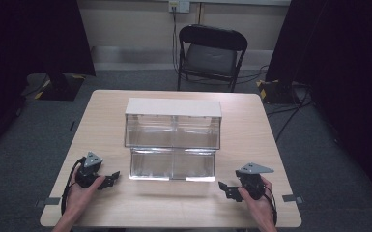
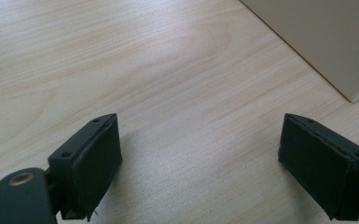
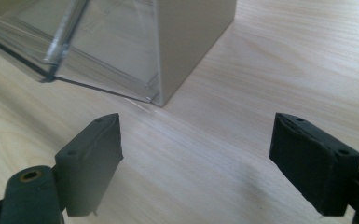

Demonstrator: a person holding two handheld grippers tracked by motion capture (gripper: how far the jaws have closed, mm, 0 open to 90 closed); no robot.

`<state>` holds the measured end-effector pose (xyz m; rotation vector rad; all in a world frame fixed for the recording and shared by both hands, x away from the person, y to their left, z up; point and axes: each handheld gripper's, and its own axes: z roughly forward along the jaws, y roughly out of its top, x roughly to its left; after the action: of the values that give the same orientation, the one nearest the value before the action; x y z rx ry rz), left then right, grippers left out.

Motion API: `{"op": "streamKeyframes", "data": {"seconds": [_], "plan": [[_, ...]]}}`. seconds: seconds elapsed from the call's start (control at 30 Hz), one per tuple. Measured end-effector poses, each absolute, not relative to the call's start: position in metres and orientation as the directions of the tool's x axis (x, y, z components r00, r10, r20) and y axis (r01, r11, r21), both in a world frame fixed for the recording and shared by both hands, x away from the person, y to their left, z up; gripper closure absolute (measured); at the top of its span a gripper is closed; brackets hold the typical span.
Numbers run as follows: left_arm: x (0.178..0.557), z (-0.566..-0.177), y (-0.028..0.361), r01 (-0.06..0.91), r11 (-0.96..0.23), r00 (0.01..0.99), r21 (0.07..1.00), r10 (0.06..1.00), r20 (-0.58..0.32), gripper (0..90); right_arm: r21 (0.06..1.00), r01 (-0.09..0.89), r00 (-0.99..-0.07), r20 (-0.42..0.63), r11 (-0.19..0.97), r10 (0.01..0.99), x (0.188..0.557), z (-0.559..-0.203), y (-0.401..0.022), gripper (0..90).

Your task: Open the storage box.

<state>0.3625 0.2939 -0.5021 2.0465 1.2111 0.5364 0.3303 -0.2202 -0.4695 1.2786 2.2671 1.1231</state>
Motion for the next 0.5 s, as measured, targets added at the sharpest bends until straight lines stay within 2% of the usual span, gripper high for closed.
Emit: {"op": "streamKeyframes", "data": {"seconds": [0.2,0.5], "plan": [[0.363,-0.502,0.294,0.593,-0.328,0.480,0.736,0.877,0.004,12.5,0.772,0.556,-0.618,0.136,0.307,0.775,0.323,-0.465,-0.212,14.7],[0.363,-0.502,0.294,0.593,-0.327,0.479,0.736,0.878,0.004,12.5,0.784,0.538,-0.638,0.139,0.309,0.758,0.320,-0.462,-0.203,14.6]]}}
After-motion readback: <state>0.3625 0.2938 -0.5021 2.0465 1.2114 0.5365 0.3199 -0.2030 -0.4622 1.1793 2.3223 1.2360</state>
